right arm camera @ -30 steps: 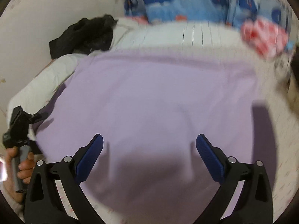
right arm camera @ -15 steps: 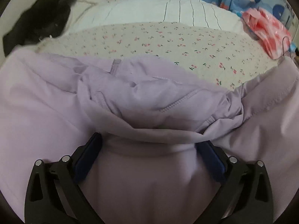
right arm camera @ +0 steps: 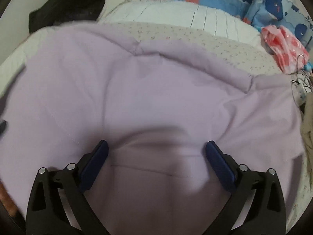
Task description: Fold large clothes
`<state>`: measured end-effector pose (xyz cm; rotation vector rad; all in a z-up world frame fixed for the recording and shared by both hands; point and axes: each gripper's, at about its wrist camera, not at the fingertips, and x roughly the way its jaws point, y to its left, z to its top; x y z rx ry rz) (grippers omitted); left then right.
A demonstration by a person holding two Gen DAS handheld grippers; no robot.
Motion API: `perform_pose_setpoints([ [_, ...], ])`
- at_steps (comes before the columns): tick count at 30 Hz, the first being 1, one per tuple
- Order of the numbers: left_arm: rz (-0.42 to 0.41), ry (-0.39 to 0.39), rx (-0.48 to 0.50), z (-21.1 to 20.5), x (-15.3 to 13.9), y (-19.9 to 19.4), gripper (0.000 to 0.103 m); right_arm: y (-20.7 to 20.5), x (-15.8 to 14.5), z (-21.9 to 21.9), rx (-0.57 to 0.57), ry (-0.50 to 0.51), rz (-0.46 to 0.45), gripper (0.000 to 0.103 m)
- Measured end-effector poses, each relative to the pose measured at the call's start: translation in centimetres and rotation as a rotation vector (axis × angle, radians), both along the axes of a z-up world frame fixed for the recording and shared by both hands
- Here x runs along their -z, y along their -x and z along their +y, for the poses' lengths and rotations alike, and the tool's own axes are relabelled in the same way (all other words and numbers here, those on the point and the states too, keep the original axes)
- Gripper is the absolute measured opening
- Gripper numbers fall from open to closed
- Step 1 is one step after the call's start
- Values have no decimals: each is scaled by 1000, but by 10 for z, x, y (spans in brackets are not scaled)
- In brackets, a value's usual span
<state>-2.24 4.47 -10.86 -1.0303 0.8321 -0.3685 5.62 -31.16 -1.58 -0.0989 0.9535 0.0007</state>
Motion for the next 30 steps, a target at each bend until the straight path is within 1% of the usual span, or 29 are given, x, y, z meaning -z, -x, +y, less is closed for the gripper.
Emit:
perform_pose_setpoints([
  [1, 1, 5, -2, 1, 1, 0, 76, 11, -11, 5, -15, 12, -42, 96],
  [2, -2, 4, 0, 1, 0, 0, 76, 22, -15, 8, -21, 33, -60, 96],
  [3, -6, -2, 1, 1, -1, 1, 76, 31, -11, 11, -30, 44, -47, 96],
  [4, -9, -6, 3, 0, -1, 1, 76, 35, 9, 13, -42, 62, -7, 97],
  [6, -29, -41, 14, -5, -5, 2, 76, 35, 26, 9, -51, 75, -31, 97],
  [7, -40, -65, 17, -6, -7, 8, 76, 34, 25, 6, -50, 63, -24, 97],
  [8, -46, -80, 18, -7, -9, 9, 75, 31, 15, 3, -43, 51, 7, 97],
  [9, -47, -90, 18, -7, -9, 10, 75, 33, 6, 4, -42, 52, 0, 96],
  [11, -52, -103, 14, -8, -11, 11, 75, 50, -12, 8, -68, 85, -67, 96],
  [12, -56, -104, 14, -9, -11, 12, 74, 55, -9, 8, -75, 95, -64, 96],
  [13, -65, -112, 15, -10, -13, 13, 74, 56, 0, 9, -87, 102, -34, 96],
  [14, -80, -129, 21, -13, -17, 14, 73, 55, 19, 9, -96, 110, 3, 96],
  [15, -98, -148, 25, -16, -21, 16, 73, 55, 34, 8, -100, 125, -8, 97],
  [16, -144, -194, 39, -24, -31, 20, 71, 53, 40, 7, -103, 133, -19, 97],
  [18, -219, -274, 66, -36, -49, 25, 68, 46, 40, 5, -95, 142, -3, 97],
  [19, -255, -303, 77, -44, -59, 30, 67, 43, 39, 5, -98, 151, 1, 97],
  [20, -269, -310, 81, -48, -65, 31, 66, 41, 40, 3, -101, 148, -1, 97],
  [22, -307, -319, 86, -60, -81, 36, 66, 40, 41, -5, -111, 119, -27, 97],
  [24, -358, -332, 105, -81, -105, 41, 65, 39, 41, -11, -117, 88, -58, 97],
  [25, -397, -349, 130, -98, -121, 45, 65, 40, 41, -18, -122, 54, -79, 97],
  [26, -426, -368, 154, -114, -133, 49, 65, 40, 39, -17, -125, 25, -88, 97],
  [27, -467, -401, 190, -138, -150, 55, 65, 41, 35, -25, -133, -14, -94, 97],
  [29, -527, -450, 239, -172, -171, 62, 65, 52, 23, -38, -171, -89, -85, 97],
  [30, -563, -479, 279, -198, -181, 68, 65, 61, 14, -54, -181, -147, -87, 96],
])
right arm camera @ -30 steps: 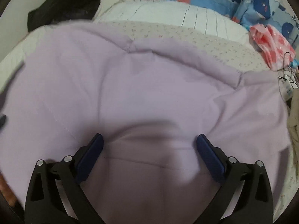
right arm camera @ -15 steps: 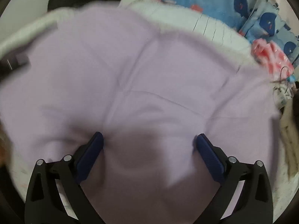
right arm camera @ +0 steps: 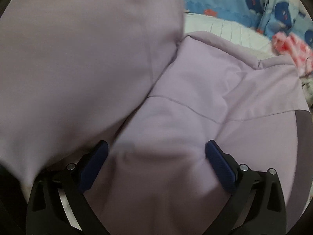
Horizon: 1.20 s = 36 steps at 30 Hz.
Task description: Fold large clothes
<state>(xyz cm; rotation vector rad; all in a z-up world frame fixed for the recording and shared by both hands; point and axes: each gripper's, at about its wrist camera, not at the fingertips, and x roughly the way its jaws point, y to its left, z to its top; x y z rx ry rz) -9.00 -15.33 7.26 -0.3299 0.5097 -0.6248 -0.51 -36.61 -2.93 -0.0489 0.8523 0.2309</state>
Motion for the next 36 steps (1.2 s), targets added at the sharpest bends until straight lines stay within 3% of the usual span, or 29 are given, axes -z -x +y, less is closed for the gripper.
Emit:
perform_pose_setpoints([
  [2, -30, -44, 54, -34, -8, 7, 65, 23, -20, -42, 34, -122, -45, 96],
  [4, -57, -94, 120, -81, -8, 14, 65, 55, -36, -110, 110, -289, -88, 96],
  [6, -79, -154, 177, -128, 0, 23, 65, 77, -41, -180, 206, -477, -93, 96],
  [9, -113, -267, 260, -194, 20, 38, 65, 98, -56, -270, 332, -632, -131, 96],
  [11, -148, -394, 311, -236, 44, 53, 65, 103, -83, -300, 357, -594, -179, 96],
  [13, -193, -487, 329, -269, 62, 66, 65, 84, -117, -304, 304, -503, -193, 96],
  [16, -222, -538, 324, -285, 71, 61, 65, 40, -142, -267, 196, -303, -106, 96],
  [19, -260, -602, 314, -286, 75, 59, 65, 10, -129, -219, 122, -194, 30, 96],
  [20, -272, -623, 316, -283, 75, 61, 65, -14, -113, -208, 138, -81, 107, 96],
  [22, -280, -681, 352, -272, 74, 75, 65, -23, -81, -184, 145, 84, 192, 96],
  [23, -264, -690, 387, -266, 71, 77, 65, -23, -71, -185, 163, 82, 214, 96],
  [25, -191, -620, 468, -237, 52, 78, 65, -12, -65, -191, 208, 60, 208, 96],
  [26, -129, -541, 486, -216, 40, 73, 65, 2, -60, -192, 226, 57, 198, 96],
  [27, -50, -415, 463, -182, 25, 61, 65, 6, -58, -196, 242, 54, 191, 96],
  [30, 92, -225, 305, -108, 12, 15, 72, 20, -47, -198, 294, 7, 159, 96],
  [33, 353, -61, 192, -49, 45, -70, 76, 36, -43, -193, 336, -34, 106, 96],
  [36, 564, 54, 205, -38, 97, -118, 79, 42, -32, -198, 363, -104, 66, 96],
])
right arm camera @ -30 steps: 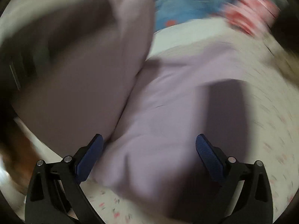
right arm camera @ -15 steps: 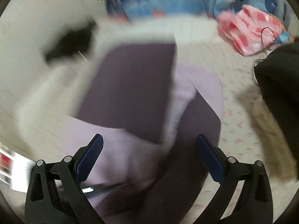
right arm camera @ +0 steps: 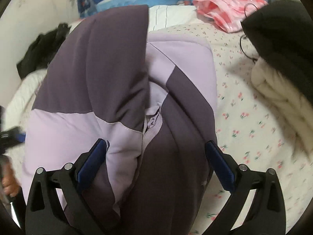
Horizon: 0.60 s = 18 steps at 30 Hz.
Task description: Fold large clothes
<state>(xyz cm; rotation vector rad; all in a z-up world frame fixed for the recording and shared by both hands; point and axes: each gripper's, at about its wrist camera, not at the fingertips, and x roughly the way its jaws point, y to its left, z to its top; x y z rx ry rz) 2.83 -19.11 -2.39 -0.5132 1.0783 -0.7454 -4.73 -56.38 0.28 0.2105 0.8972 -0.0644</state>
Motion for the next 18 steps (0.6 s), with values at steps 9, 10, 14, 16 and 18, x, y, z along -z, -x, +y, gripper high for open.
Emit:
perform_pose_setpoints([
  [9, -24, 110, 152, -38, 16, 15, 98, -2, 22, -1, 13, -222, -94, 97],
  [10, -42, 100, 159, -33, 9, 20, 97, -4, 21, 8, 5, -255, -98, 97],
  [14, -119, 33, 112, 22, -23, 38, 97, -12, 26, 58, -62, -369, -114, 97],
  [16, -139, -12, 59, 70, -36, 53, 97, -19, 37, 105, -138, -443, -120, 97],
  [18, -129, -69, 9, 112, -37, 72, 97, -26, 43, 148, -208, -457, -118, 97],
])
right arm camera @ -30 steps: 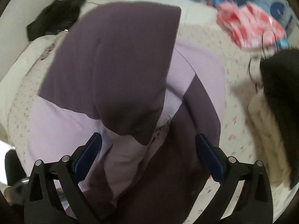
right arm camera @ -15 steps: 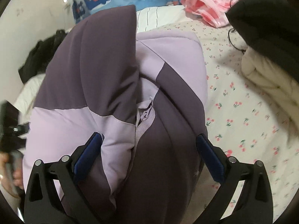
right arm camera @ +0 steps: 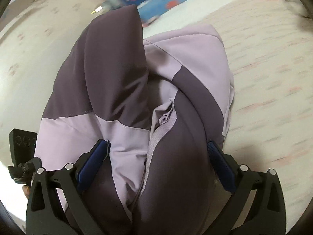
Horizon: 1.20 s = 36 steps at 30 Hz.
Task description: Fold large clothes
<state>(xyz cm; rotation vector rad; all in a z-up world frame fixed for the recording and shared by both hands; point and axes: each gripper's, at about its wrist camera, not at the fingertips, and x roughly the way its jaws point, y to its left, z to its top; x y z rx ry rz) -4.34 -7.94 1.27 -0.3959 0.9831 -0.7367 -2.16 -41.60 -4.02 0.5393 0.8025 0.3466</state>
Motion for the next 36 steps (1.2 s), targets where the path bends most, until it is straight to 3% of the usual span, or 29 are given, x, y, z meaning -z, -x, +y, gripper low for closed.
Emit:
perform_pose_setpoints([
  [1, 40, -28, -32, 28, 8, 6, 97, -4, 2, 26, -45, 20, 1, 97],
  [4, 163, -14, -125, 82, 33, 15, 95, -7, -10, 69, -108, 153, -15, 97],
  [6, 87, -27, -225, 105, 23, 26, 95, -6, -18, 76, -106, 216, -18, 97],
  [8, -38, -62, -342, 110, -5, 31, 95, -7, -16, 67, -91, 214, 6, 97],
  [9, -122, -65, -357, 102, -23, 29, 95, -7, -15, 63, -91, 202, 17, 97],
  [12, -285, -152, -265, 48, -51, 12, 95, -10, -22, 59, -130, 230, 67, 97],
  [14, -254, -190, -162, 8, -39, -7, 95, -16, -43, 56, -135, 284, 103, 97],
  [15, -266, -251, -151, -10, -32, -13, 95, -19, -55, 57, -121, 318, 98, 97],
  [16, -302, -334, -99, -32, -24, -14, 95, -20, -72, 60, -106, 359, 68, 97],
  [17, -322, -364, -78, -43, -24, -13, 95, -23, -90, 61, -91, 385, 26, 97],
  [19, -367, -398, -38, -56, -26, -9, 95, -40, -119, 60, -60, 381, -22, 97],
  [21, -392, -413, -3, -62, -25, -9, 95, -68, -130, 64, -24, 393, -23, 97],
  [24, -414, -431, 20, -65, -26, -10, 95, -110, -96, 60, 39, 423, 55, 97],
  [25, -412, -424, 23, -64, -25, -10, 95, -127, -54, 54, 88, 422, 154, 97],
  [26, -409, -407, 20, -64, -26, -11, 95, -133, -24, 48, 89, 359, 206, 97],
  [27, -405, -388, 18, -61, -27, -12, 95, -131, 11, 33, 104, 198, 246, 98],
  [28, -398, -362, 29, -54, -27, -15, 95, -120, 29, 17, 135, 52, 203, 96],
  [29, -399, -348, 53, -53, -26, -14, 95, -113, 27, 15, 133, 45, 179, 96],
  [31, -425, -392, 62, -56, -22, -9, 96, -108, 16, 12, 132, 62, 174, 96],
  [33, -431, -406, 59, -59, -20, -7, 96, -101, -20, 17, 122, 155, 86, 96],
  [36, -426, -398, 55, -57, -19, -7, 96, -90, -93, 38, 34, 186, -146, 96],
])
